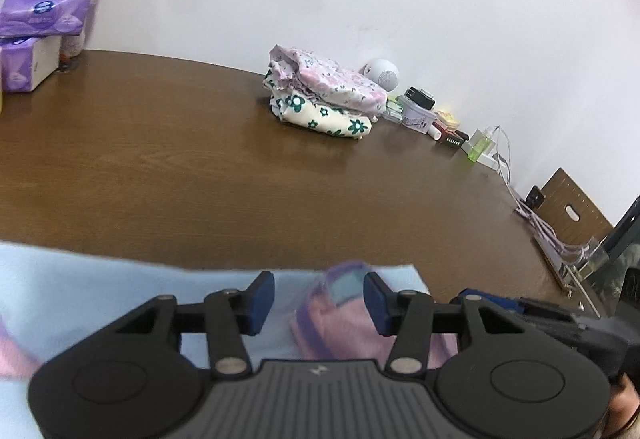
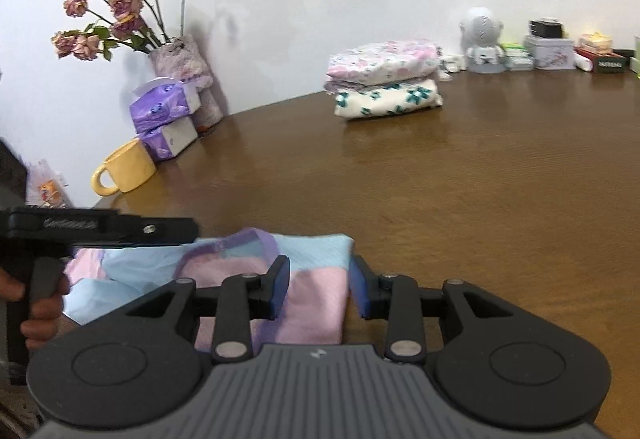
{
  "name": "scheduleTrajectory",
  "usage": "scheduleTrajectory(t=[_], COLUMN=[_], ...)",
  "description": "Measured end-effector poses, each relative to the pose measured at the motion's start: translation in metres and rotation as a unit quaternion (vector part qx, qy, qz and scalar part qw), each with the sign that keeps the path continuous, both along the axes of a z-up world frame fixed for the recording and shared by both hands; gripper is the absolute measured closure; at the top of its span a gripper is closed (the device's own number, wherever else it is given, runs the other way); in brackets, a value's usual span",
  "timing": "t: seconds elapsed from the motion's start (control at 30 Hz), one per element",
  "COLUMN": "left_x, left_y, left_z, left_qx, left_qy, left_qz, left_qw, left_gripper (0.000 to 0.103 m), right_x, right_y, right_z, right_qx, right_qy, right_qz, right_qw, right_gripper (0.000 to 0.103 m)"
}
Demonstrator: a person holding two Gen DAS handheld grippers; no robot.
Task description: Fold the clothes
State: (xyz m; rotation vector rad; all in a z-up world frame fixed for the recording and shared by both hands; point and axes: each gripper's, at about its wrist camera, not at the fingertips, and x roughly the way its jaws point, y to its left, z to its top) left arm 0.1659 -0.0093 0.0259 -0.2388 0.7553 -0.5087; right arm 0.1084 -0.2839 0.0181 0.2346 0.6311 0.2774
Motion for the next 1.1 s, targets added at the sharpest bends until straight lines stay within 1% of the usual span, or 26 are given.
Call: scheduleTrajectory(t=[0.1, 0.2, 0.37, 0.47, 0.53, 0.57, 0.6, 0.63, 0.73, 0.8, 0.9, 0.93, 1.0, 1.07, 1.1], left_x=[-0.015, -0.029, -0.049, -0.06, -0.067, -0.07, -0.074, -0.076, -0.086, -0.095, -0.111, -0.114, -0.118, -0.122, -0.124], left_y=[0.004, 0.005, 0.001, -0.01, -0.022, -0.028, -0.036, -0.045, -0.069, -0.084, -0.099, -0.103, -0.109, -0.115, -0.118], left_z=[-0.001, 0.001, 0.003, 0.006, 0.009, 0.011, 0.013, 0.015, 0.016, 0.015, 0.007, 0.004, -0.001, -0.005, -0.006], left_qx=[-0.001, 0.006, 0.016, 0.025, 0.036, 0.042, 0.05, 0.06, 0.092, 0.119, 0.166, 0.179, 0.204, 0.231, 0.242], left_qy=[-0.006, -0.018, -0.032, -0.046, -0.059, -0.066, -0.073, -0.08, -0.096, -0.113, -0.137, -0.142, -0.15, -0.161, -0.168], left_qz=[0.002, 0.006, 0.004, -0.013, -0.037, -0.049, -0.063, -0.079, -0.123, -0.146, -0.168, -0.172, -0.181, -0.187, -0.19], left_qw=[1.0, 0.9998, 0.9993, 0.9985, 0.997, 0.9958, 0.994, 0.9918, 0.9835, 0.9756, 0.9621, 0.9581, 0.9503, 0.9411, 0.9365], left_gripper=[0.058, 0.058, 0.057, 0.058, 0.059, 0.06, 0.066, 0.068, 0.068, 0.068, 0.067, 0.067, 0.067, 0.067, 0.067], right_x=[-0.007, -0.018, -0.036, -0.043, -0.048, -0.05, -0.053, -0.055, -0.064, -0.07, -0.077, -0.08, -0.082, -0.083, -0.083], right_y=[-0.007, -0.012, -0.01, -0.007, -0.006, -0.006, -0.007, -0.008, -0.01, -0.01, -0.01, -0.009, -0.005, 0.001, 0.004], right_z=[-0.002, -0.004, -0.008, -0.01, -0.01, -0.01, -0.01, -0.009, -0.009, -0.009, -0.01, -0.011, -0.013, -0.015, -0.016], right_qx=[0.0, 0.004, 0.009, 0.011, 0.016, 0.02, 0.023, 0.029, 0.045, 0.049, 0.05, 0.044, 0.024, -0.003, -0.017], right_qy=[0.01, 0.015, 0.021, 0.023, 0.023, 0.023, 0.022, 0.022, 0.022, 0.023, 0.025, 0.025, 0.026, 0.025, 0.02], right_qz=[-0.014, -0.025, -0.027, -0.027, -0.031, -0.033, -0.036, -0.038, -0.04, -0.038, -0.036, -0.032, -0.026, -0.018, -0.017], right_qw=[1.0, 1.0, 0.999, 0.999, 0.999, 0.999, 0.999, 0.999, 0.998, 0.998, 0.998, 0.998, 0.999, 1.0, 1.0], right_gripper=[0.069, 0.068, 0.064, 0.061, 0.061, 0.061, 0.061, 0.061, 0.06, 0.061, 0.062, 0.064, 0.066, 0.076, 0.077])
